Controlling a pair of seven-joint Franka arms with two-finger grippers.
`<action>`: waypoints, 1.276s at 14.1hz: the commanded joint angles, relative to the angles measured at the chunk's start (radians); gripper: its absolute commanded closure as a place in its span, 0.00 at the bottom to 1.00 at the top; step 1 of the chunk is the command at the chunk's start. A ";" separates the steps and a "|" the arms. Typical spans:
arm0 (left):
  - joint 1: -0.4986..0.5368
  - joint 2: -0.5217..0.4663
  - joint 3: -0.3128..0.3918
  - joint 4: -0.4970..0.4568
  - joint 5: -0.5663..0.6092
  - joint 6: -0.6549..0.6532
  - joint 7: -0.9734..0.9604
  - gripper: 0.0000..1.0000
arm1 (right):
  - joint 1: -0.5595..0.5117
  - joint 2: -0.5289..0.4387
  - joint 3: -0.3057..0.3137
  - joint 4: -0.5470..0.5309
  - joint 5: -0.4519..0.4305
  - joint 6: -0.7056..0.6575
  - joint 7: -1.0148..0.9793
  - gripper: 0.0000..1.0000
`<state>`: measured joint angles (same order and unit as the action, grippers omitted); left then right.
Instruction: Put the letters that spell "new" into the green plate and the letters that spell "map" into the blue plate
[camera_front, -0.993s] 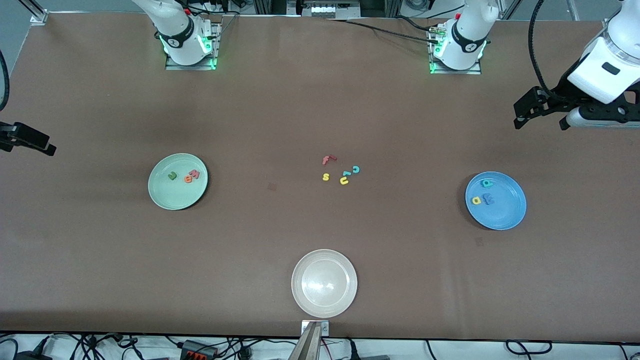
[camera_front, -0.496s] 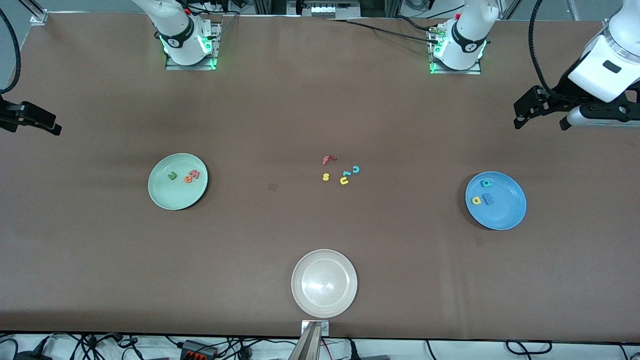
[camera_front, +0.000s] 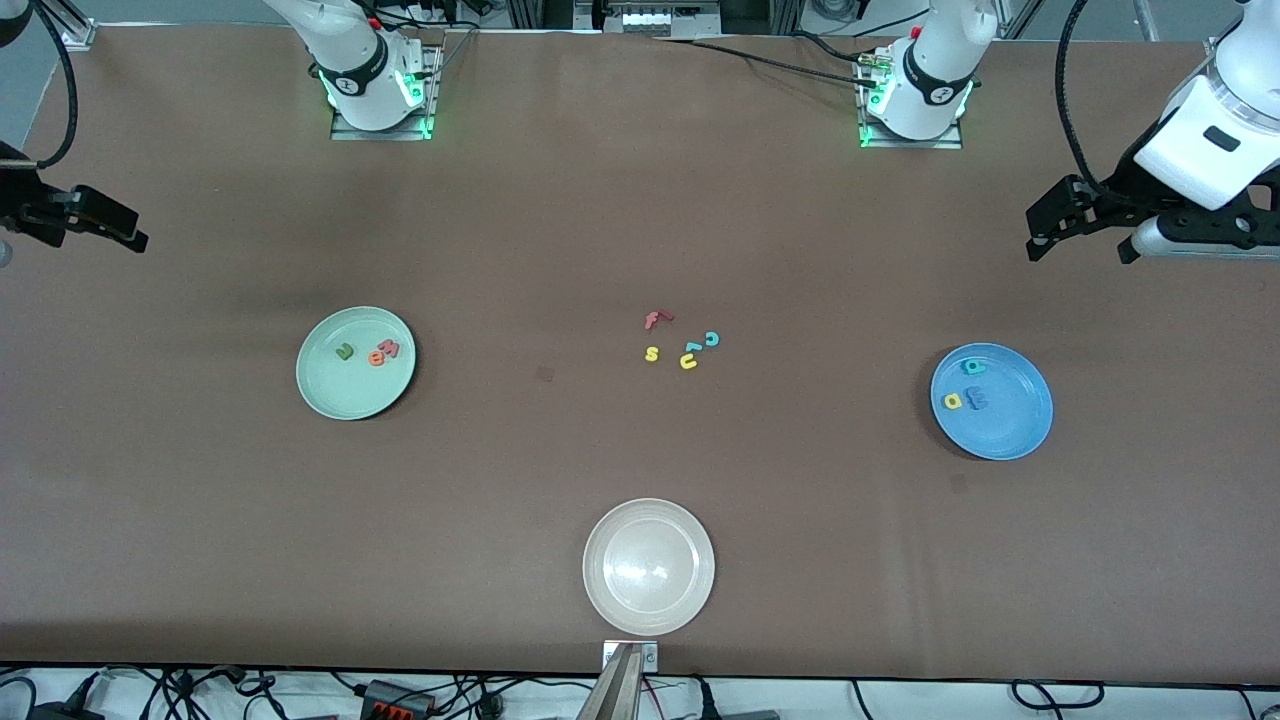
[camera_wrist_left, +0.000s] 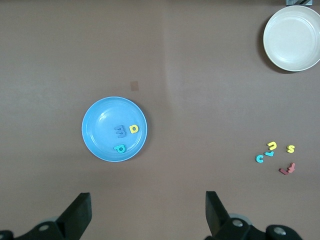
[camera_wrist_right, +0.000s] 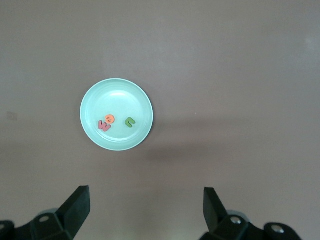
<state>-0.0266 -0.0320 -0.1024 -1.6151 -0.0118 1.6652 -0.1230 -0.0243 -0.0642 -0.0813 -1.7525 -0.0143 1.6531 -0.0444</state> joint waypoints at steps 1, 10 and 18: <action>0.001 0.011 0.003 0.029 -0.023 -0.013 0.023 0.00 | -0.005 -0.037 0.006 -0.035 -0.016 -0.003 -0.014 0.00; -0.002 0.024 0.001 0.029 -0.019 -0.013 0.019 0.00 | -0.005 -0.037 0.006 -0.032 -0.016 -0.003 -0.015 0.00; -0.016 0.027 0.001 0.067 -0.019 -0.015 0.017 0.00 | -0.009 -0.032 0.005 -0.035 -0.016 -0.004 -0.017 0.00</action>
<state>-0.0384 -0.0244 -0.1040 -1.5851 -0.0118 1.6662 -0.1225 -0.0254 -0.0779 -0.0816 -1.7688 -0.0157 1.6517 -0.0464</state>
